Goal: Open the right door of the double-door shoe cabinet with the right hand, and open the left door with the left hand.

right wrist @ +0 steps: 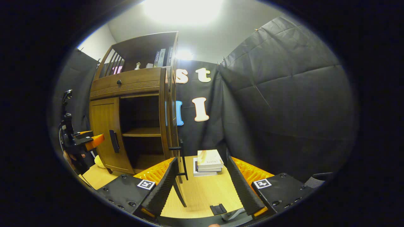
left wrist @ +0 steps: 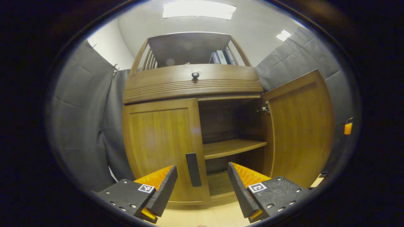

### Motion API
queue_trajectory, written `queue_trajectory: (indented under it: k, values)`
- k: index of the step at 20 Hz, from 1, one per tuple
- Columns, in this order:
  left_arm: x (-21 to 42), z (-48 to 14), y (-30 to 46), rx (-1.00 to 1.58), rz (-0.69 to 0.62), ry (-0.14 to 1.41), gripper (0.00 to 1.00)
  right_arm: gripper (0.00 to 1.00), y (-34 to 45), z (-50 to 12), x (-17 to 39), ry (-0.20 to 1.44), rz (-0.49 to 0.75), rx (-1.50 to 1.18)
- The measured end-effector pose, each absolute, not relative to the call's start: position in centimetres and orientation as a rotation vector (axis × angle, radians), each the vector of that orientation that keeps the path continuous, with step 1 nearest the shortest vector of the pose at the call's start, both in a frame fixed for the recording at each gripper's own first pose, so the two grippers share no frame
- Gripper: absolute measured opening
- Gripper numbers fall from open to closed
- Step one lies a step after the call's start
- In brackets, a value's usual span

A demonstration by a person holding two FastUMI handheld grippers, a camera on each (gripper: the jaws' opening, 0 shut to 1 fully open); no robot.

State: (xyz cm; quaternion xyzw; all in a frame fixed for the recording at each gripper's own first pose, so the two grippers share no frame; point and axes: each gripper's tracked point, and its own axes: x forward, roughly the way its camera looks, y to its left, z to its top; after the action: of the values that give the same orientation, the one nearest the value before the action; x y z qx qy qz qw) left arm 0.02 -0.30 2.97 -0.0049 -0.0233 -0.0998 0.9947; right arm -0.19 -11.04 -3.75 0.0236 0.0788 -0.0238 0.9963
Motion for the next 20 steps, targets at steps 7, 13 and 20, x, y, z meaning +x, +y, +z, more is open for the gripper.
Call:
queue_trajectory:
  k: [7, 13, 20]
  values:
    - [1.7, 2.1, 0.3, -0.049, -0.138, -0.02, 0.9, 0.92, -11.5, -4.5, -1.7, 0.181, -0.077, 0.013]
    - [1.7, 0.7, 0.2, -0.072, -0.131, 0.03, 0.92, 0.92, -11.8, -5.0, -2.1, 0.201, -0.087, 0.002]
    - [2.3, 0.4, 0.2, -0.054, -0.133, 0.045, 0.79, 0.92, -12.1, -5.4, -2.1, 0.214, -0.087, -0.002]
